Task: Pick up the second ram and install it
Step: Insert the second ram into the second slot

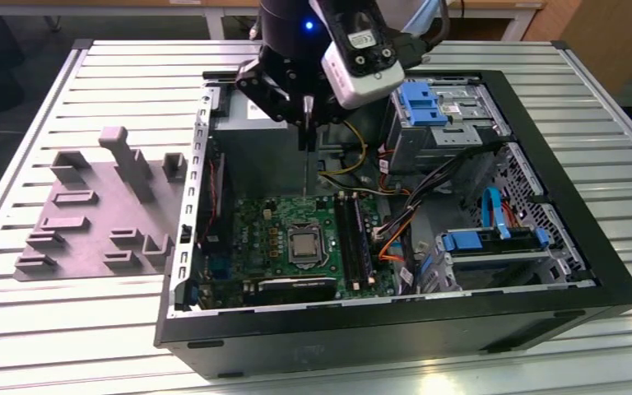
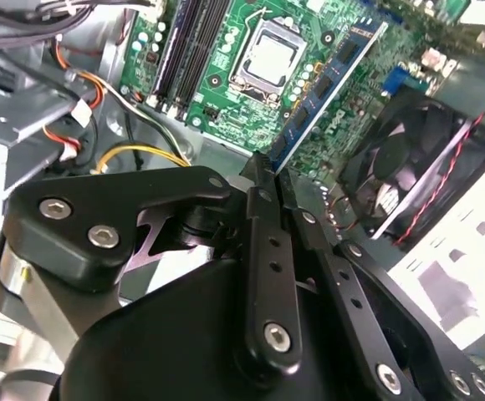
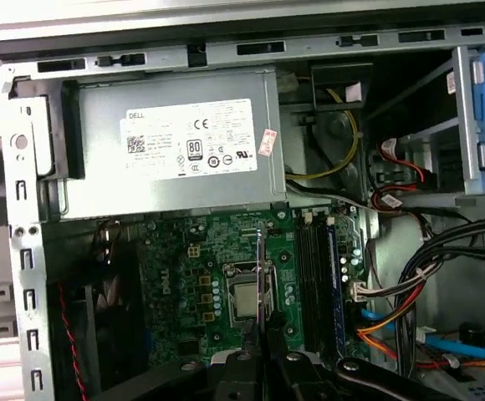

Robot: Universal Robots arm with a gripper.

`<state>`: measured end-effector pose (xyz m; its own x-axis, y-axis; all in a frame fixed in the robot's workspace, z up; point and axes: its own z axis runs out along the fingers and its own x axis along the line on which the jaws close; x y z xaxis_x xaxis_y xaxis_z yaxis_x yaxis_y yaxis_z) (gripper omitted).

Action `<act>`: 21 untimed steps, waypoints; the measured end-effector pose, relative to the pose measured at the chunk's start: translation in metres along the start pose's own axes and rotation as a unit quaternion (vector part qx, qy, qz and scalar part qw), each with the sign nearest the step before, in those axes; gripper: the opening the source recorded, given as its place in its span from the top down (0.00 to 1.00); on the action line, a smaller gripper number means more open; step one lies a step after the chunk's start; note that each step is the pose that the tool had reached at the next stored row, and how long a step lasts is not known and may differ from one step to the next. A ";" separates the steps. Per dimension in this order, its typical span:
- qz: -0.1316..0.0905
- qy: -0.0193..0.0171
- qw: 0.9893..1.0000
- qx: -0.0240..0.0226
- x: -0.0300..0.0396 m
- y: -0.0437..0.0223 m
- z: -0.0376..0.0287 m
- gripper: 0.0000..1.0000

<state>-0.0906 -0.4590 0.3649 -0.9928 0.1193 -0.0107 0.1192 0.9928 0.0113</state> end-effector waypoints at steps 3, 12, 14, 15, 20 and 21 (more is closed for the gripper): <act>0.026 0.000 1.000 0.000 0.0000 0.0000 0.0003 0.86; -0.006 0.000 1.000 0.000 0.0000 -0.0001 0.0005 0.86; -0.006 0.000 1.000 0.000 0.0000 -0.0001 0.0005 0.86; -0.006 0.000 1.000 0.000 0.0000 -0.0001 0.0005 0.86; -0.006 0.000 1.000 0.000 0.0000 -0.0001 0.0005 0.86; -0.006 0.000 1.000 0.000 0.0000 -0.0001 0.0005 0.86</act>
<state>-0.0906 -0.4591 0.3644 -0.9941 0.1079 -0.0107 0.1078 0.9941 0.0113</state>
